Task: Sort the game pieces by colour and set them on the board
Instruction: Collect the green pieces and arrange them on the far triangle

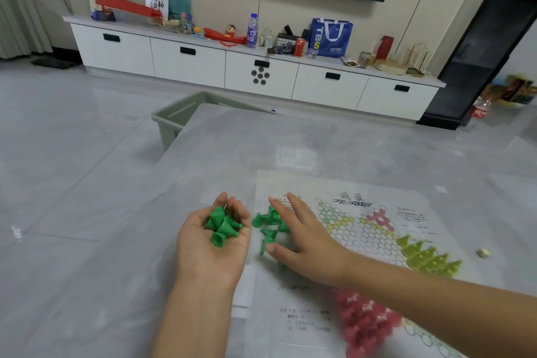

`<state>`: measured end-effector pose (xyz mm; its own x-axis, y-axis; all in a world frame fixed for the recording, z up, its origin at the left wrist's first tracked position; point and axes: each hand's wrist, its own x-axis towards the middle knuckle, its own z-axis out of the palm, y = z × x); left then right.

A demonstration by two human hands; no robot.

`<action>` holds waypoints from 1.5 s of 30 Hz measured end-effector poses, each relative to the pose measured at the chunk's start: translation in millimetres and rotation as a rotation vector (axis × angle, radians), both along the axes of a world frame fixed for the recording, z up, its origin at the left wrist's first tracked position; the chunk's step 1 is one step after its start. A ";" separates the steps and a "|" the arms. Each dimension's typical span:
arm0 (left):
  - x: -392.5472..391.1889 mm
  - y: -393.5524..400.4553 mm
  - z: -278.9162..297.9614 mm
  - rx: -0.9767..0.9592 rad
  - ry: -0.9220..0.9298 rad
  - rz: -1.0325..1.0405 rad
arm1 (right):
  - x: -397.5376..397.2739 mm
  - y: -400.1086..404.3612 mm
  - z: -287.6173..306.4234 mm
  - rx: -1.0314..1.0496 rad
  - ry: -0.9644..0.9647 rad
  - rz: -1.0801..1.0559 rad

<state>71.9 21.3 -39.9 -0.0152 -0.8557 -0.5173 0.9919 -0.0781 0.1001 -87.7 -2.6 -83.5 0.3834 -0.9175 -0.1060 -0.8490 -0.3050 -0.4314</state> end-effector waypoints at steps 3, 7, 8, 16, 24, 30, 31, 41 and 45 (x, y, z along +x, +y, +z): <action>-0.1 0.7 -1.4 0.002 0.010 0.005 | 31.4 5.6 -16.0 -0.031 -0.044 -0.247; 5.0 -0.3 -2.6 -0.006 0.015 0.018 | 61.3 -3.3 -25.8 -0.156 -0.006 -0.358; 6.0 -2.0 -2.7 -0.009 0.017 0.018 | 66.5 -6.8 -26.5 -0.179 -0.019 -0.357; 3.5 -3.2 -5.4 -0.067 -0.040 -0.051 | 71.2 -22.4 -1.6 -0.078 -0.403 -0.380; -8.7 -3.4 -4.2 -0.068 -0.077 -0.196 | 24.8 9.7 59.0 -0.339 -0.428 0.045; -16.1 -0.3 -6.5 -0.105 -0.117 -0.310 | 12.6 14.0 58.8 -0.389 -0.136 0.338; -17.4 -0.2 -6.5 -0.106 -0.124 -0.319 | 10.3 12.5 60.5 -0.419 -0.093 0.381; -29.5 1.4 -8.2 -0.095 -0.231 -0.465 | -1.6 12.4 53.2 -0.502 0.037 0.507; -32.3 -0.2 -9.3 -0.110 -0.222 -0.438 | -14.5 4.7 55.4 -0.467 -0.248 0.269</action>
<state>39.6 21.2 -49.2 -0.2850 -0.8435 -0.4553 0.8224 -0.4592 0.3358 -102.2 2.2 -28.2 0.5704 -0.7126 0.4085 -0.6067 -0.7008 -0.3753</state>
